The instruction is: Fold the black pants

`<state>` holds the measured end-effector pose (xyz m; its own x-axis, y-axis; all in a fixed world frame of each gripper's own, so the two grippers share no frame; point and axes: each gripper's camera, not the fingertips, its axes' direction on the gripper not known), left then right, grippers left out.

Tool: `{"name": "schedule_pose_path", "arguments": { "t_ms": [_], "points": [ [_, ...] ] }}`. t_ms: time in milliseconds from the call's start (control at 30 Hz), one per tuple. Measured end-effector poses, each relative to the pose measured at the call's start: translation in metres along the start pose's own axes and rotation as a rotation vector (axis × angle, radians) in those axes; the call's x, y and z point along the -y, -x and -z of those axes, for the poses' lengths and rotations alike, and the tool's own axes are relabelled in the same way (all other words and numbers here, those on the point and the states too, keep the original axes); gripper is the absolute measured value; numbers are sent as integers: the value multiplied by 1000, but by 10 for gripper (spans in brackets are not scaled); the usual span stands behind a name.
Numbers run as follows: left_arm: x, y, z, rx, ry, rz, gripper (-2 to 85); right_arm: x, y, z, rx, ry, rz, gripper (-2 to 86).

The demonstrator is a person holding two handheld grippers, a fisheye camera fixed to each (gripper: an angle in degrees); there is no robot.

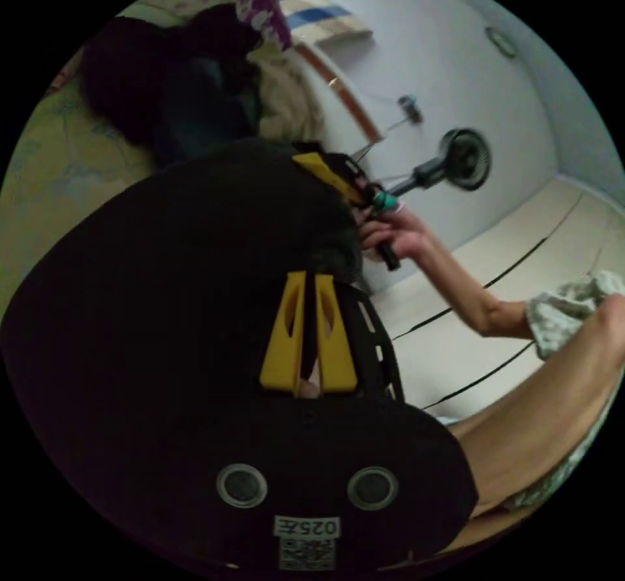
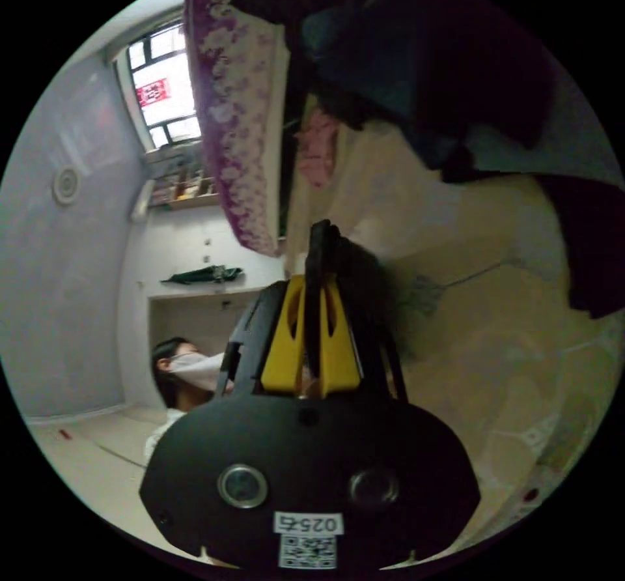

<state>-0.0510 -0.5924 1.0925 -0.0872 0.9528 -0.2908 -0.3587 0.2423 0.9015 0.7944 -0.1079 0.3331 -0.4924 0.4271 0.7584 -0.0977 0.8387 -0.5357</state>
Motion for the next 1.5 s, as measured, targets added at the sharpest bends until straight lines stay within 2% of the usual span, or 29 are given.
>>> {"name": "schedule_pose_path", "arguments": {
  "t_ms": [100,167,200,267,300,333,367,400,433,500,533,567,700,867,933,1033,1133,1267,1400,1500],
  "points": [
    [-30,-43,106,-107,-243,-33,-14,-8,50,-98,95,169,123,19],
    [-86,-73,209,-70,-514,43,-12,-22,83,-214,146,353,243,25],
    [-103,-83,233,-50,-574,55,-12,-27,89,-247,163,400,271,26],
    [-166,-137,317,154,-747,83,-8,-53,102,-382,225,572,384,36],
    [-182,-151,334,237,-782,97,-7,-60,102,-416,229,600,414,42],
    [-212,-175,365,419,-845,160,4,-76,96,-482,217,634,462,55],
    [-242,-191,388,614,-905,265,19,-92,83,-547,183,684,522,88],
    [-257,-195,397,710,-928,342,29,-99,74,-579,143,724,551,105],
    [-289,-196,413,829,-956,508,40,-112,52,-638,47,829,600,123],
    [-338,-192,429,799,-1048,682,46,-127,12,-701,-26,966,530,134],
    [-364,-193,433,687,-1142,719,53,-134,-10,-721,30,996,430,135],
    [-375,-202,432,665,-1180,730,54,-140,-23,-725,82,950,374,134],
    [-352,-253,429,896,-1141,712,58,-154,-34,-713,39,898,455,161],
    [-283,-291,460,1164,-966,697,76,-167,-39,-649,-241,687,628,182],
    [-273,-287,477,1205,-944,749,77,-174,-48,-628,-349,592,635,183],
    [-266,-276,499,1172,-907,859,85,-184,-73,-609,-485,507,610,183],
    [-246,-282,505,1304,-753,928,94,-201,-80,-618,-534,470,698,183],
    [-223,-300,499,1296,-641,940,99,-221,-66,-696,-587,608,969,203],
    [-219,-333,498,1256,-714,942,86,-220,-67,-769,-528,750,1039,199],
    [-219,-334,497,1206,-698,976,95,-220,-69,-829,-482,854,1101,191]
  ]
}}
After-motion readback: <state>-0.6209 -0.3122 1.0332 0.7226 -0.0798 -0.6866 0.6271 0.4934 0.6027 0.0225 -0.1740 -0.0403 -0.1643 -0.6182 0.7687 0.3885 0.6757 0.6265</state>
